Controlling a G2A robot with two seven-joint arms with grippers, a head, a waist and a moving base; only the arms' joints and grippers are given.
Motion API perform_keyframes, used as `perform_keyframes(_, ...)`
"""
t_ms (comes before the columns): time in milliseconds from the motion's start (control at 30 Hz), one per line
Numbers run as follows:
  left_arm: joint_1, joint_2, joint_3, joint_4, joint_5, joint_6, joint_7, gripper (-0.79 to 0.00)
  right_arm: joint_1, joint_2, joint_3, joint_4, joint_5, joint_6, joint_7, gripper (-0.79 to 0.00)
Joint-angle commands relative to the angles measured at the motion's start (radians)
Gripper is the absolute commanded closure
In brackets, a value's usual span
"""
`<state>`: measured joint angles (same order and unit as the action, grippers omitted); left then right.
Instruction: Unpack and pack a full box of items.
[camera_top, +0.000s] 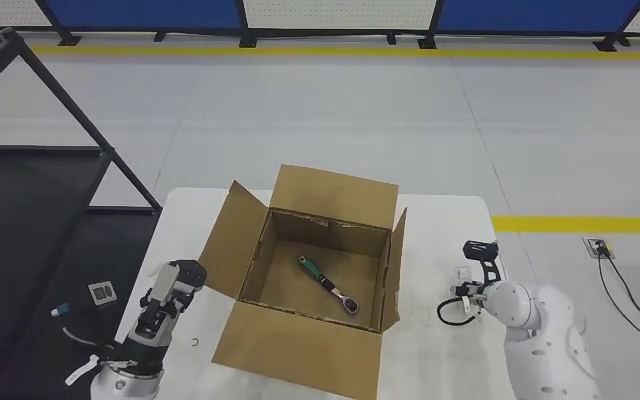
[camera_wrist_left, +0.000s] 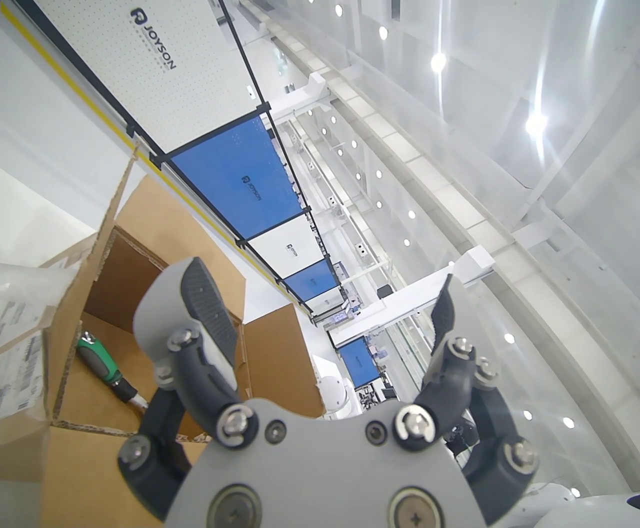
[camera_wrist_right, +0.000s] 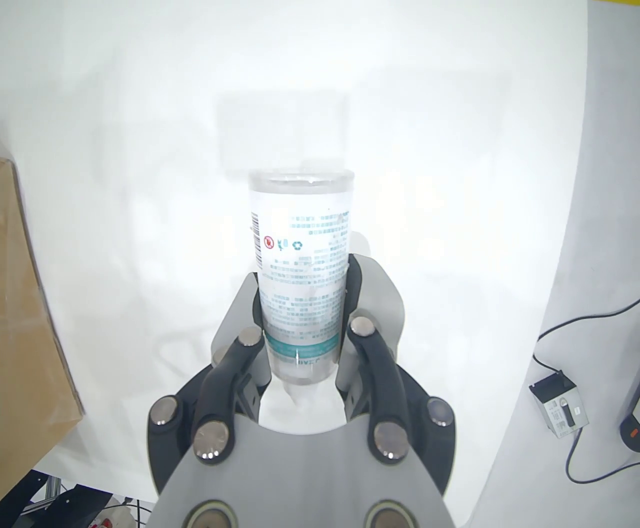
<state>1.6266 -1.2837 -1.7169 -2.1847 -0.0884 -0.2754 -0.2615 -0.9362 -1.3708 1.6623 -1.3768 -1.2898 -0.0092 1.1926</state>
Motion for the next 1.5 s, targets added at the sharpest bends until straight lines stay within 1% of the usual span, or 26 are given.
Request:
perform_keyframes(0,0.0,0.0,0.001,0.001,0.001,0.0,0.001,-0.785,0.007,0.002,-0.003,0.012,-0.002,0.003,0.001,-0.234)
perform_keyframes(100,0.0,0.001,0.002,-0.001,0.004,0.001,0.002,-0.785,0.009,0.006,-0.003,0.025,0.01,-0.001,-0.009,-0.292)
perform_keyframes(200,0.0,0.001,0.001,-0.003,0.004,0.001,0.003,-0.785,0.009,0.009,-0.003,0.029,0.017,-0.001,-0.013,-0.311)
perform_keyframes(333,0.001,0.002,0.0,-0.008,0.004,0.0,0.003,-0.785,0.004,0.015,-0.003,0.024,0.02,0.001,-0.012,-0.379)
perform_keyframes(500,0.003,0.003,0.001,-0.01,0.002,-0.004,-0.004,-0.785,-0.01,0.02,-0.006,0.0,0.025,0.01,-0.007,-0.388)
perform_keyframes(533,0.004,0.003,0.0,-0.01,0.001,-0.005,-0.005,-0.785,-0.014,0.021,-0.005,-0.006,0.025,0.012,-0.006,-0.406)
perform_keyframes(567,0.004,0.004,0.0,-0.01,0.001,-0.005,-0.005,-0.785,-0.017,0.023,-0.005,-0.013,0.022,0.014,-0.005,-0.453)
perform_keyframes(600,0.005,0.004,0.0,-0.01,0.0,-0.006,-0.005,-0.785,-0.021,0.024,-0.004,-0.021,0.022,0.016,-0.003,-0.545)
perform_keyframes(633,0.005,0.004,0.0,-0.01,0.001,-0.007,-0.006,-0.785,-0.026,0.025,-0.003,-0.031,0.023,0.018,-0.002,-0.508)
perform_keyframes(700,0.007,0.004,0.0,-0.01,-0.002,-0.009,-0.008,-0.785,-0.039,0.027,-0.002,-0.054,0.026,0.027,-0.002,-0.511)
perform_keyframes(733,0.007,0.005,-0.001,-0.01,-0.002,-0.01,-0.008,-0.785,-0.046,0.028,-0.002,-0.068,0.027,0.032,-0.003,-0.536)
perform_keyframes(800,0.009,0.005,-0.002,-0.01,-0.004,-0.011,-0.006,-0.785,-0.061,0.03,0.003,-0.097,0.027,0.045,-0.007,-0.653)
perform_keyframes(867,0.012,0.005,-0.003,-0.01,-0.006,-0.012,-0.006,-0.785,-0.075,0.034,0.019,-0.127,0.033,0.054,-0.009,-0.714)
perform_keyframes(900,0.013,0.005,-0.003,-0.009,-0.005,-0.015,-0.008,-0.785,-0.083,0.035,0.024,-0.147,0.039,0.058,-0.009,-0.757)
perform_keyframes(967,0.016,0.006,-0.003,-0.007,-0.005,-0.017,-0.008,-0.785,-0.103,0.038,0.038,-0.201,0.054,0.062,-0.016,-0.785)
perform_keyframes(1133,0.022,0.007,-0.008,-0.007,-0.012,-0.025,-0.009,-0.785,-0.178,0.042,0.05,-0.399,0.097,0.042,-0.055,-0.785)
perform_keyframes(1300,0.033,0.007,-0.024,-0.01,-0.028,-0.037,-0.001,-0.785,-0.237,0.04,-0.012,-0.639,0.082,0.056,-0.082,-0.785)
perform_keyframes(1467,0.051,0.007,-0.051,-0.017,-0.054,-0.059,0.014,-0.785,-0.258,0.04,-0.123,-0.847,0.025,0.042,-0.105,-0.785)
